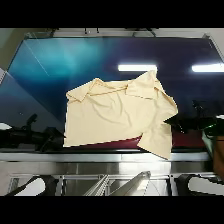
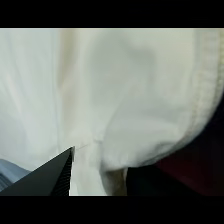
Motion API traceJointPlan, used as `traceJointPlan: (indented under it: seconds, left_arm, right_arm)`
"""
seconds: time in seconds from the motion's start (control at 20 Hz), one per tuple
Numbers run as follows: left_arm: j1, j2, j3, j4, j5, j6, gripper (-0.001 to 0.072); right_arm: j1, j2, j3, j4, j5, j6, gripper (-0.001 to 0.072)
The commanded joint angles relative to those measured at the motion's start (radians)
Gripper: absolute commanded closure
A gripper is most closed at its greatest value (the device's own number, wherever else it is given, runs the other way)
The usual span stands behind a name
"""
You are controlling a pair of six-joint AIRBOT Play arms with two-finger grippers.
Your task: Fold the shirts.
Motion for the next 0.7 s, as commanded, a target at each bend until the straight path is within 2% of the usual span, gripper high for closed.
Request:
traceJointPlan:
  seconds: [0.0,0.1,0.25,0.4,0.6,0.65]
  left_arm:
    - [-0.146,-0.141,0.059,-0.003,0.033,0.000,0.0333]
    - [-0.238,-0.211,0.109,-0.002,0.040,0.000,0.0444]
    - [-0.309,-0.261,0.156,0.002,0.032,0.000,0.0690]
    - [-0.301,-0.261,0.160,0.000,0.037,0.001,0.0692]
    - [-0.271,-0.261,0.159,-0.010,0.029,0.001,0.0692]
    - [-0.271,-0.261,0.160,-0.011,0.030,0.001,0.0691]
  right_arm:
    - [0.001,0.000,0.000,-0.013,0.010,-0.006,0.0268]
    - [-0.008,0.000,0.000,-0.013,0.035,-0.006,0.0268]
    - [-0.071,0.002,0.000,-0.045,0.078,-0.006,0.0268]
    - [-0.169,0.002,-0.009,-0.058,0.113,-0.006,0.0268]
    - [-0.152,0.002,-0.036,-0.037,0.116,-0.006,0.0281]
    - [-0.129,0.002,-0.039,-0.026,0.124,-0.008,0.0430]
